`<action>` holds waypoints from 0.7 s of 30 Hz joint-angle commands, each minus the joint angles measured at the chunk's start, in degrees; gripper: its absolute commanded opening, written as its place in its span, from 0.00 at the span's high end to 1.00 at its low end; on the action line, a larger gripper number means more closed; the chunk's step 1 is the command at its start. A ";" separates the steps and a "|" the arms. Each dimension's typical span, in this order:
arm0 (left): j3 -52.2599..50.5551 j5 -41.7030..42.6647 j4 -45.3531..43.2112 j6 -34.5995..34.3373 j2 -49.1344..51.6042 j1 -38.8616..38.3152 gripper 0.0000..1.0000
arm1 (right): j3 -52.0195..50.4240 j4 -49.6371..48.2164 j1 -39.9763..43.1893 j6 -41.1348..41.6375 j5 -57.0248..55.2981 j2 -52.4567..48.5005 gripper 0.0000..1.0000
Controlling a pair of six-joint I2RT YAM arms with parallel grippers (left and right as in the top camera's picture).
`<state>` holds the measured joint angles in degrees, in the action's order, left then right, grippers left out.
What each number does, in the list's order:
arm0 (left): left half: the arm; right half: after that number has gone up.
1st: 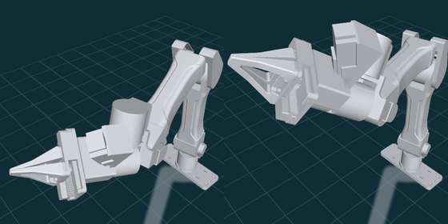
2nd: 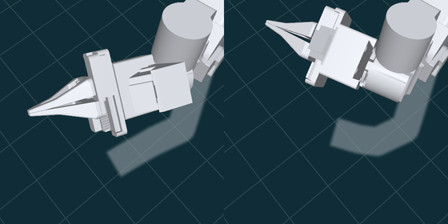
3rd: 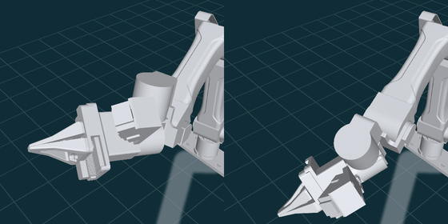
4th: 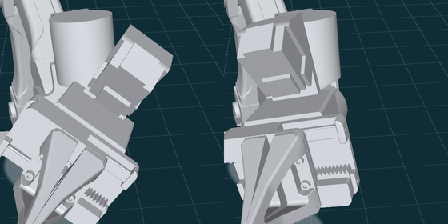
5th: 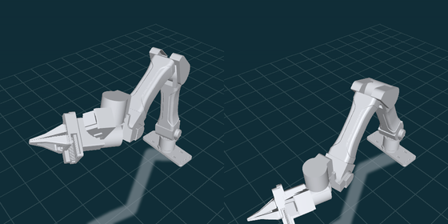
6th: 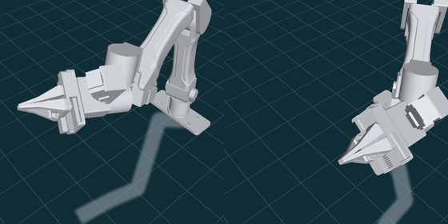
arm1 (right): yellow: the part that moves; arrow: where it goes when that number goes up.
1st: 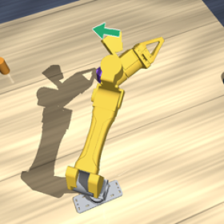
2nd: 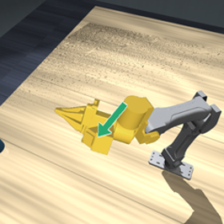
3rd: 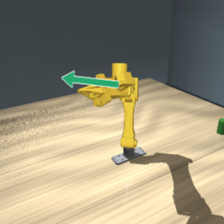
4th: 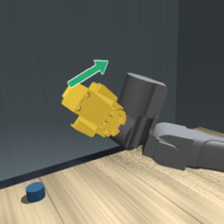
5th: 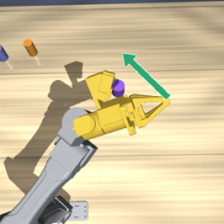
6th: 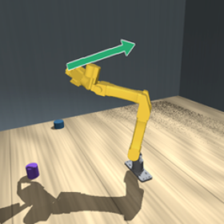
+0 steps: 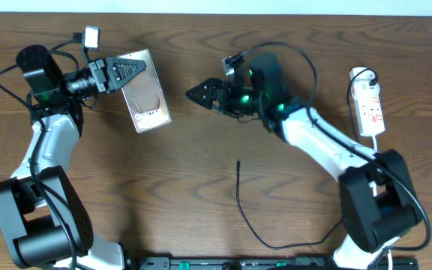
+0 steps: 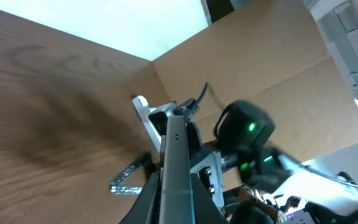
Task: Plug charger to phone and switch on socket
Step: 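Move the right gripper down over the black cable's plug end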
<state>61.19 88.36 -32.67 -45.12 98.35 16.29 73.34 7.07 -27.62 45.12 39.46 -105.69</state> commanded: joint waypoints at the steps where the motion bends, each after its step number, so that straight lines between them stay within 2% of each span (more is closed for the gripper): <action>1: -0.11 1.57 -0.46 0.35 -0.94 -0.13 0.93 | 9.01 14.38 -0.44 -11.93 -12.41 2.23 0.01; 6: -0.11 1.60 -0.44 0.55 -0.94 -0.13 0.93 | 13.70 30.88 -1.53 -12.17 -19.65 2.23 0.01; 9: -0.11 1.64 -0.44 0.55 -0.94 -0.13 0.92 | 13.62 36.76 -2.54 -10.47 -22.16 2.16 0.01; 13: -0.11 1.64 -0.44 0.55 -0.94 -0.13 0.92 | 13.18 46.82 -5.84 -8.28 -30.93 2.16 0.01; 17: -0.13 1.64 -0.44 0.55 -0.94 -0.13 0.92 | 10.73 50.56 -9.84 -3.85 -37.53 2.16 0.01; 21: -0.22 1.64 -0.44 0.55 -0.94 -0.13 0.93 | 6.88 50.14 -12.59 1.16 -40.26 2.16 0.01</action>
<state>61.19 88.44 -32.64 -44.95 98.35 16.29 83.22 57.30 -38.26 40.36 5.45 -104.07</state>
